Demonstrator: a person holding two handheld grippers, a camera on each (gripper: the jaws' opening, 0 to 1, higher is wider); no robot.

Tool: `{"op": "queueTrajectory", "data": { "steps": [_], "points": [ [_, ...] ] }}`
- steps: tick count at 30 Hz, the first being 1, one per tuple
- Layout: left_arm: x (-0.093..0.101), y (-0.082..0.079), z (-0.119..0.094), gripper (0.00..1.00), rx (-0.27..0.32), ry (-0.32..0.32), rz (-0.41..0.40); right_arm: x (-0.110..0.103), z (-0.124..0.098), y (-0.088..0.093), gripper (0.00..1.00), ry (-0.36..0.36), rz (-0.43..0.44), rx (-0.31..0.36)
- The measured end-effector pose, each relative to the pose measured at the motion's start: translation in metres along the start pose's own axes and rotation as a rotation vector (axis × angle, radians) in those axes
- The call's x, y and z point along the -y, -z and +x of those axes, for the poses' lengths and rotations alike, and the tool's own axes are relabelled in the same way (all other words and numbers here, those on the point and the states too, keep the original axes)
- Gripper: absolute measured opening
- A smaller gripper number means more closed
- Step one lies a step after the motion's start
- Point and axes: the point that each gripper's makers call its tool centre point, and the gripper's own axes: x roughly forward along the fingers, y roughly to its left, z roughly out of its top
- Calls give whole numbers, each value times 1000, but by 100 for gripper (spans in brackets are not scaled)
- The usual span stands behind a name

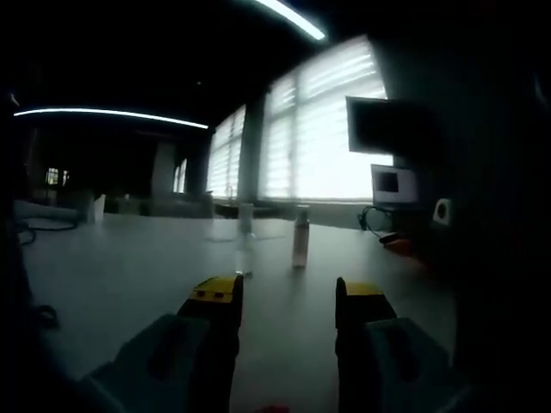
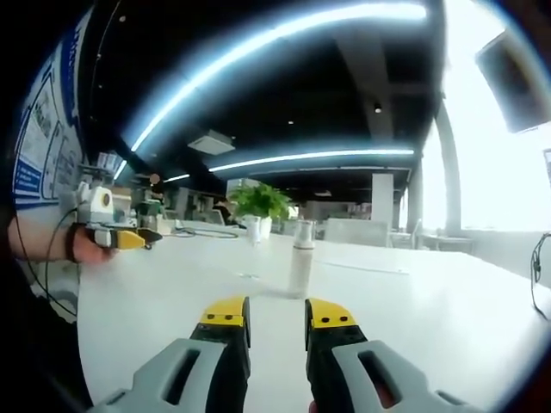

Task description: Clamp pump bottle remove cover press pump head put on cover

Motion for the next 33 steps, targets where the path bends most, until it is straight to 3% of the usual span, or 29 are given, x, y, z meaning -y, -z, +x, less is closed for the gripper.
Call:
{"op": "queueTrajectory", "data": {
  "steps": [33],
  "points": [
    [1, 1, 0, 33, -1, 14, -11, 1, -1, -1, 19, 13, 10, 4]
  ]
}}
